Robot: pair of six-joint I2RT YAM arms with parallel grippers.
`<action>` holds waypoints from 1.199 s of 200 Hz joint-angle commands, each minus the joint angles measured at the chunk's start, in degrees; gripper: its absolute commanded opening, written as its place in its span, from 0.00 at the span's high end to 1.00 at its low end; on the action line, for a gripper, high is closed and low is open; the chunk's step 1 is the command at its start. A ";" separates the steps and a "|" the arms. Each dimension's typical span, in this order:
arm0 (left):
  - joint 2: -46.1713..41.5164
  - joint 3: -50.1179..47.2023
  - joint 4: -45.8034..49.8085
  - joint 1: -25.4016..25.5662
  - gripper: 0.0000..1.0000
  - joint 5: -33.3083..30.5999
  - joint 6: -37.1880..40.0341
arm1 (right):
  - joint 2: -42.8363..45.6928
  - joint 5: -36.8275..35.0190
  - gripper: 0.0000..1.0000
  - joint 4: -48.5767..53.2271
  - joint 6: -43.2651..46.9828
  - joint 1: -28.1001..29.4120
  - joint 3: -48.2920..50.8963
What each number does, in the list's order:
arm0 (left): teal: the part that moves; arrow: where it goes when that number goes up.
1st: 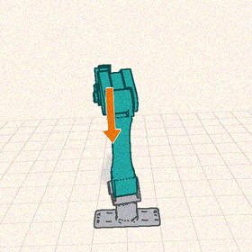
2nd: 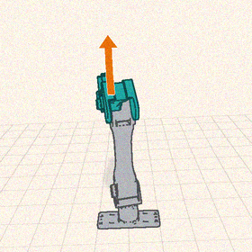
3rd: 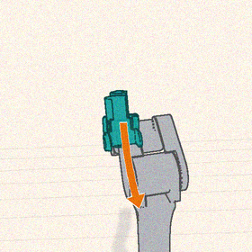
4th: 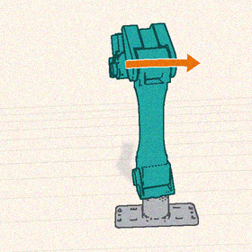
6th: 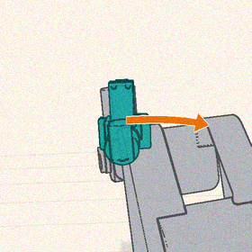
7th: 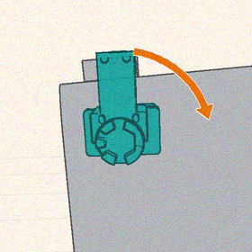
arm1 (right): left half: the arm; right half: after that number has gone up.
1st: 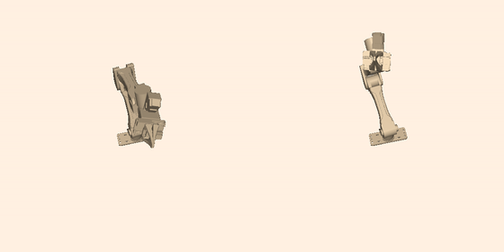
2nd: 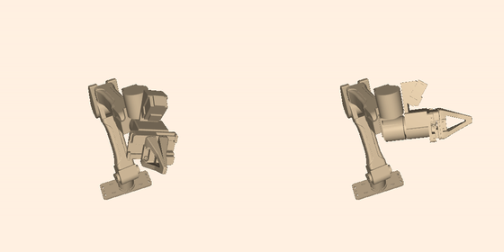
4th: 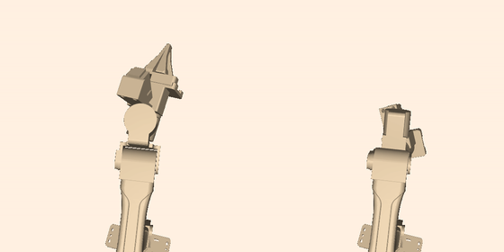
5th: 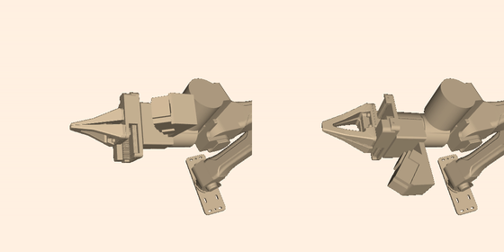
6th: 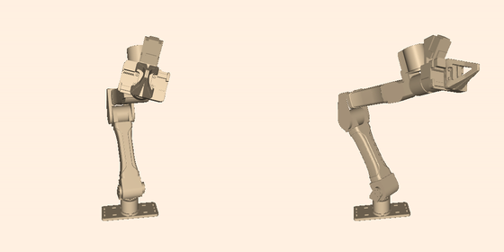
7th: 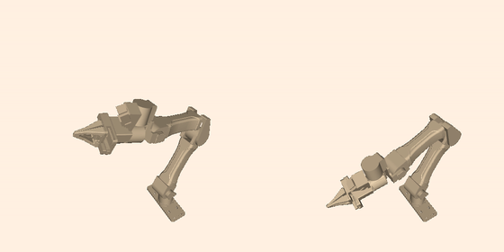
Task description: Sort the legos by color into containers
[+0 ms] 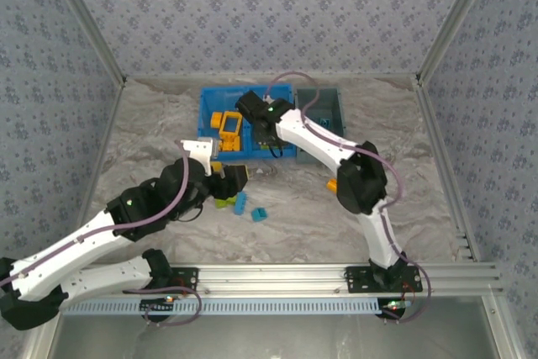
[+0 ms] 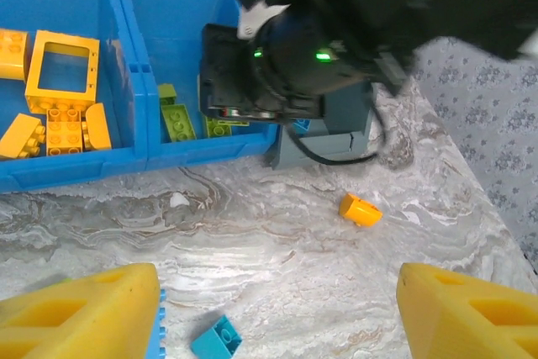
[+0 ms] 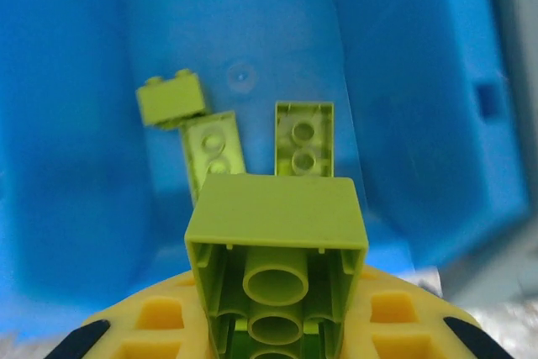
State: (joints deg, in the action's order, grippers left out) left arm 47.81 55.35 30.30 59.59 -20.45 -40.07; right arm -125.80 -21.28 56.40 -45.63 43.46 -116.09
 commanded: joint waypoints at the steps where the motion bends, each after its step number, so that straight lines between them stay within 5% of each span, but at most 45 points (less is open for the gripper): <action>1: -0.15 1.18 -1.20 0.61 0.26 -1.39 -1.42 | -5.45 -0.34 0.80 3.78 4.49 -1.73 -5.60; 89: -0.18 -0.69 -0.85 1.40 0.25 -0.70 -2.87 | -13.41 4.28 0.76 0.50 6.62 -4.96 -13.98; 109: 0.11 -0.68 -1.04 1.40 0.25 -0.50 -2.80 | -15.09 5.30 0.70 1.13 6.27 -5.58 -15.82; 137: 0.36 -0.68 -0.50 1.40 0.25 -0.08 -2.87 | -14.04 5.69 0.48 0.99 7.42 -5.26 -16.64; 203: 1.13 -2.28 3.65 1.40 0.25 1.17 -6.73 | 2.31 0.86 0.42 -1.03 8.43 -1.80 -9.80; 240: 7.16 -3.17 6.59 2.44 0.25 5.16 -7.07 | 23.02 -4.05 0.41 -11.02 9.08 1.98 13.81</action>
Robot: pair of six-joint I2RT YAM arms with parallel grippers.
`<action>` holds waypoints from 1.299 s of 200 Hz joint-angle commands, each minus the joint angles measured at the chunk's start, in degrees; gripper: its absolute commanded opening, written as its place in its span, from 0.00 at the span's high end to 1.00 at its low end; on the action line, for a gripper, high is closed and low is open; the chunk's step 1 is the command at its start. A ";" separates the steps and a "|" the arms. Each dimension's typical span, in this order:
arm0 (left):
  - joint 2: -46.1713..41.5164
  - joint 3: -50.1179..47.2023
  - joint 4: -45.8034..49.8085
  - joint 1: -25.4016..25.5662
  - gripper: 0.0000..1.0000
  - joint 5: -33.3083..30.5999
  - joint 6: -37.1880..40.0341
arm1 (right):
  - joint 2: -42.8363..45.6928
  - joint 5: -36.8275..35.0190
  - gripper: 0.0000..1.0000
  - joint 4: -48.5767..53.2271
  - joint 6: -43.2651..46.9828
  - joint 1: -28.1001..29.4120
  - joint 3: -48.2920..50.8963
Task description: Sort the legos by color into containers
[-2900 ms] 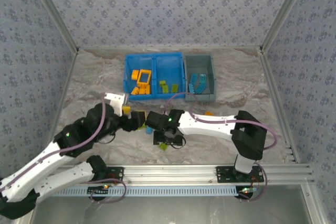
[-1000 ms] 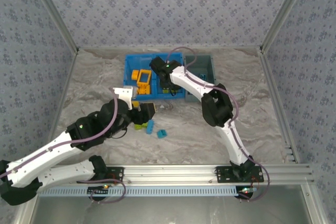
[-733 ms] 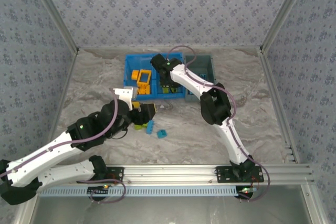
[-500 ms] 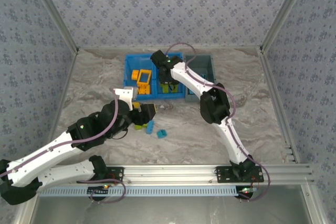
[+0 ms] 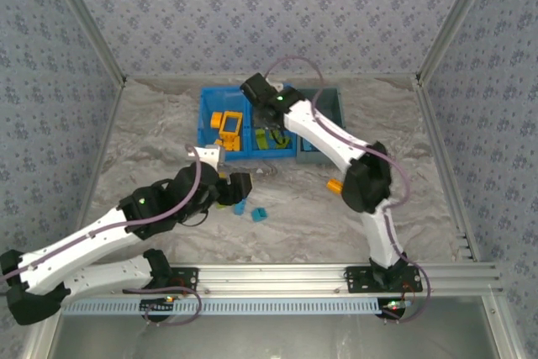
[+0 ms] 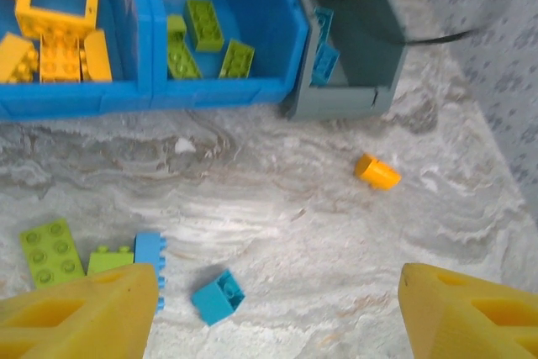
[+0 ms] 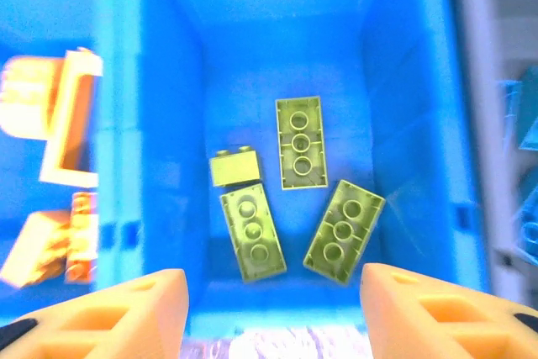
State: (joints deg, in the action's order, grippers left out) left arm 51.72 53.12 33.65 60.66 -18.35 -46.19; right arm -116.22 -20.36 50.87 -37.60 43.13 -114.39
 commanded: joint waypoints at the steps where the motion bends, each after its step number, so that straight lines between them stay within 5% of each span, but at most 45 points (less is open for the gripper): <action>1: 3.40 -1.06 3.21 1.46 0.25 3.10 -0.89 | 14.12 -5.05 0.41 -5.85 1.09 2.48 13.02; 52: 5.57 -6.23 1.61 3.78 0.25 2.87 -2.23 | 44.68 -7.31 0.39 -16.16 1.06 11.77 49.23; 96: 3.65 -8.40 4.38 3.68 0.25 0.00 -4.94 | 56.44 -6.65 0.38 -17.74 -0.03 20.79 62.90; 145: 7.35 -5.61 2.93 0.33 0.25 5.32 -4.98 | 59.77 -13.24 0.41 -14.68 -5.65 25.81 66.30; 205: 35.84 15.13 -7.30 4.64 0.20 10.43 8.40 | 73.49 -23.77 0.37 -3.08 -10.78 30.27 63.45; 260: 59.41 32.82 -9.99 7.57 0.13 10.21 22.79 | 90.09 -15.68 0.24 -5.88 -2.00 30.96 60.55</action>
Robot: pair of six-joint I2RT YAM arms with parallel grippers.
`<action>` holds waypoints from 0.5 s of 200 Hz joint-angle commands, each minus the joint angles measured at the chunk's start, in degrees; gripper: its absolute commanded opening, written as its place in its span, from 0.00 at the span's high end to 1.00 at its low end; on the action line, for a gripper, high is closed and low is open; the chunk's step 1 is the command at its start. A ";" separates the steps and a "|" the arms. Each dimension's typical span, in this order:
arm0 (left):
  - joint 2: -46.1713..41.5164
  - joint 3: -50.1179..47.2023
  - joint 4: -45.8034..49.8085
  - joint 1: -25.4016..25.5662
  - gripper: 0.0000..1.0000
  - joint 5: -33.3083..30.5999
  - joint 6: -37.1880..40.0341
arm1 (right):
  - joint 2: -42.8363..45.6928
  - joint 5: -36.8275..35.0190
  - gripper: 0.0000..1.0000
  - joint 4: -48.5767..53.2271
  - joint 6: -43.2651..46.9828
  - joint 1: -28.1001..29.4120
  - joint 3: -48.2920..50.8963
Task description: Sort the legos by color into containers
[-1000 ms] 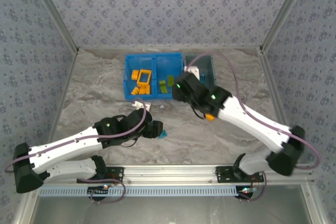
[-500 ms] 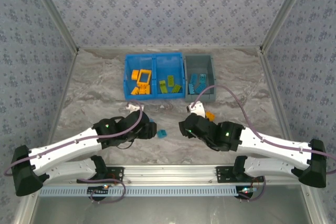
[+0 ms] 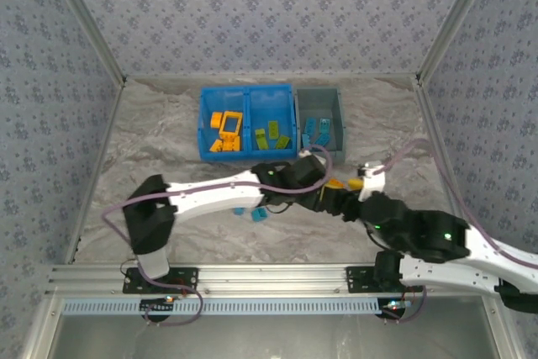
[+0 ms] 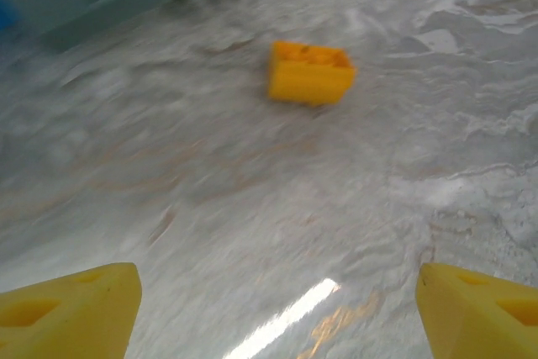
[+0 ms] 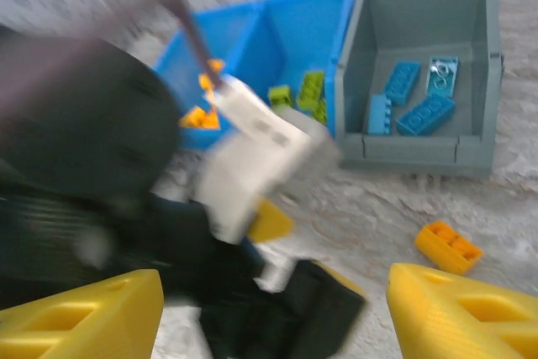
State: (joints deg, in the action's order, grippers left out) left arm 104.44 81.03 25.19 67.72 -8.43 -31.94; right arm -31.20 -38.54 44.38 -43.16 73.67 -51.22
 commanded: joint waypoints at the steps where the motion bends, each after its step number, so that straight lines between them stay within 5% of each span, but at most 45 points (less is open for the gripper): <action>1: 7.07 5.09 -1.54 0.49 0.12 0.27 8.64 | 5.30 2.55 0.24 0.66 3.58 0.42 -2.68; 39: 16.51 13.25 -0.50 0.48 0.01 1.95 10.61 | 10.69 2.24 0.20 4.98 3.32 0.34 -5.32; 100: 25.87 23.66 4.08 -0.29 0.01 -0.42 9.87 | 11.51 1.05 0.19 7.33 2.19 0.34 -6.35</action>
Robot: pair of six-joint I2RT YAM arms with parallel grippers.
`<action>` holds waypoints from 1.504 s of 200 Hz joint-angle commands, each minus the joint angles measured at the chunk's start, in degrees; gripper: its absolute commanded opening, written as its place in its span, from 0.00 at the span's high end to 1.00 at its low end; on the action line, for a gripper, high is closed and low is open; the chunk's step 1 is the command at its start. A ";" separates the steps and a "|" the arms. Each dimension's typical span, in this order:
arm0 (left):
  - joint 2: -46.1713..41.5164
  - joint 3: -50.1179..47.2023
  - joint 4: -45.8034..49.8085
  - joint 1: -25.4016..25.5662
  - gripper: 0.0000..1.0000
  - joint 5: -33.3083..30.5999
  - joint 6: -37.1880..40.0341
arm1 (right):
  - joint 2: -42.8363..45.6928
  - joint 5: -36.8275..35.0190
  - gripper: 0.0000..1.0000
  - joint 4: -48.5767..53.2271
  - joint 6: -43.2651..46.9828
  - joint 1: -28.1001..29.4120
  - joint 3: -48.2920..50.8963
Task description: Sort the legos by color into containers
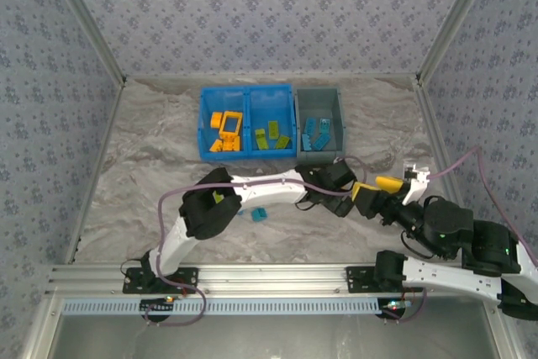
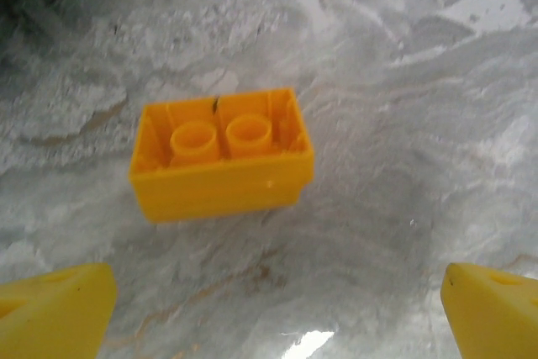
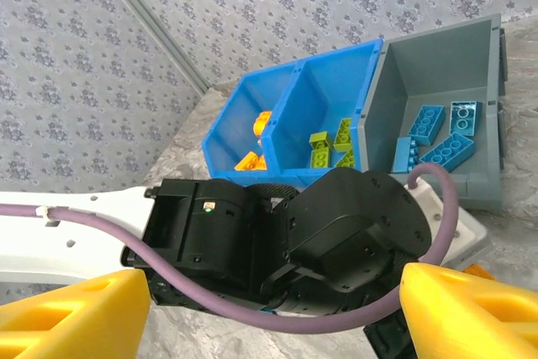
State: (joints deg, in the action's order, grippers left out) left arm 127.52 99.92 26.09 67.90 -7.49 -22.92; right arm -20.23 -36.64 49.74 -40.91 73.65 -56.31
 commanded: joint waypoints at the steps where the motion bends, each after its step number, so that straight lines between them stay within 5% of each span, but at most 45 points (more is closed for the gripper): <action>1: 2.93 4.90 3.23 -0.52 0.01 -1.33 0.85 | 0.54 -0.91 0.19 2.00 -0.05 0.36 -1.25; 49: 8.06 10.85 5.20 -2.31 0.08 -0.74 0.62 | 0.53 -1.04 0.19 2.28 -0.70 0.31 -1.08; 110: 7.90 12.18 4.36 -2.78 0.47 -0.07 0.35 | 0.67 -1.19 0.19 2.38 -1.38 0.38 0.15; 142: -1.39 1.96 0.21 -2.16 0.49 -1.66 -1.89 | 0.63 -0.84 0.19 2.17 -0.64 0.44 0.50; 196: -29.40 -22.95 0.45 -3.33 0.49 -7.17 -11.34 | -5.80 4.56 0.19 -4.57 2.51 0.36 2.98; 251: -45.70 -31.99 12.36 -17.07 0.52 -10.40 -11.93 | -28.24 13.55 0.20 -22.20 8.07 0.00 2.97; 301: -37.81 -23.20 17.79 -31.58 0.52 -13.52 -2.45 | -43.85 11.78 0.20 -32.97 11.00 -0.26 -0.15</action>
State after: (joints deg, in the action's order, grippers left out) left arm 84.38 70.48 39.03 40.36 -17.87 -31.73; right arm -59.55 -24.16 23.99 -32.64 73.65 -53.84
